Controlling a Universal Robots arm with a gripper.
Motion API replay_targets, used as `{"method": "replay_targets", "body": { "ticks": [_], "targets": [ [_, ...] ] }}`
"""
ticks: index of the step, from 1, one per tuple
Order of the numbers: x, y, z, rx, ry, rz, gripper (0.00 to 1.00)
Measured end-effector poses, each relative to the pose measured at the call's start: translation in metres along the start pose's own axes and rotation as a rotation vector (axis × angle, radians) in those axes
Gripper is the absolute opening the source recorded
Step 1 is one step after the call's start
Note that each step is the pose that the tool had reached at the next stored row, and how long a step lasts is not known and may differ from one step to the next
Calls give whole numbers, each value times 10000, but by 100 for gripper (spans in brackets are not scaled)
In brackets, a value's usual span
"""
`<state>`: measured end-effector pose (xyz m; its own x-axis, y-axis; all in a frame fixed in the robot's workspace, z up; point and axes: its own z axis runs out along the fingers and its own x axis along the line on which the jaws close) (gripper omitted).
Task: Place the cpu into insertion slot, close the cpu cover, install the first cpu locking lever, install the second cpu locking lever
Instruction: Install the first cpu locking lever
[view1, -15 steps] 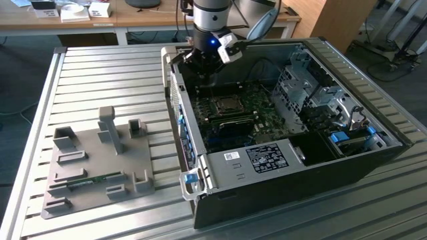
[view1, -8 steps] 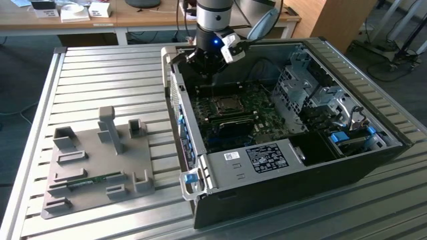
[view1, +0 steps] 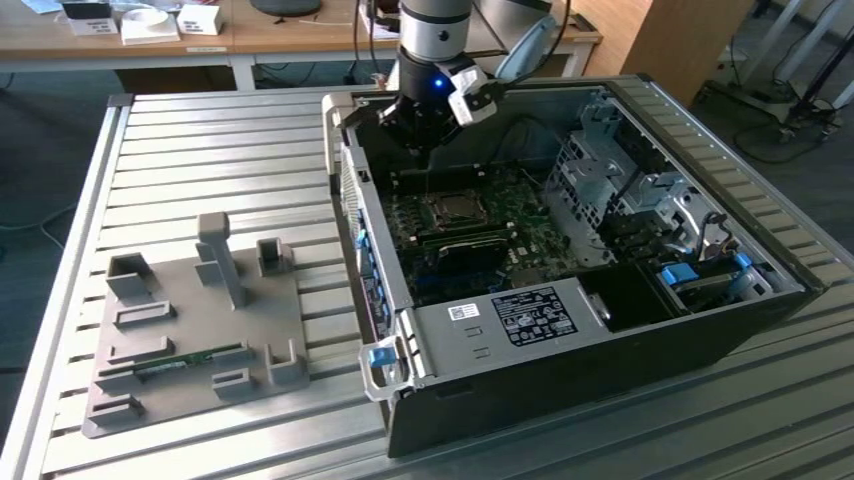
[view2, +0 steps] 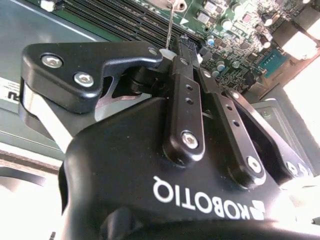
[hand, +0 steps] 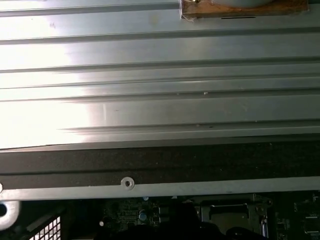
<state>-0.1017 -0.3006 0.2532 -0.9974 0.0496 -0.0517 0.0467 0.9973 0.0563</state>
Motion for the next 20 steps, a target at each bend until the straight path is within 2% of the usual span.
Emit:
{"method": "replay_targets", "body": {
  "ticks": [11, 20],
  "targets": [
    [-80, 3, 5, 0, 0, 0, 11],
    [-95, 5, 6, 1, 1, -1, 11]
  ]
}}
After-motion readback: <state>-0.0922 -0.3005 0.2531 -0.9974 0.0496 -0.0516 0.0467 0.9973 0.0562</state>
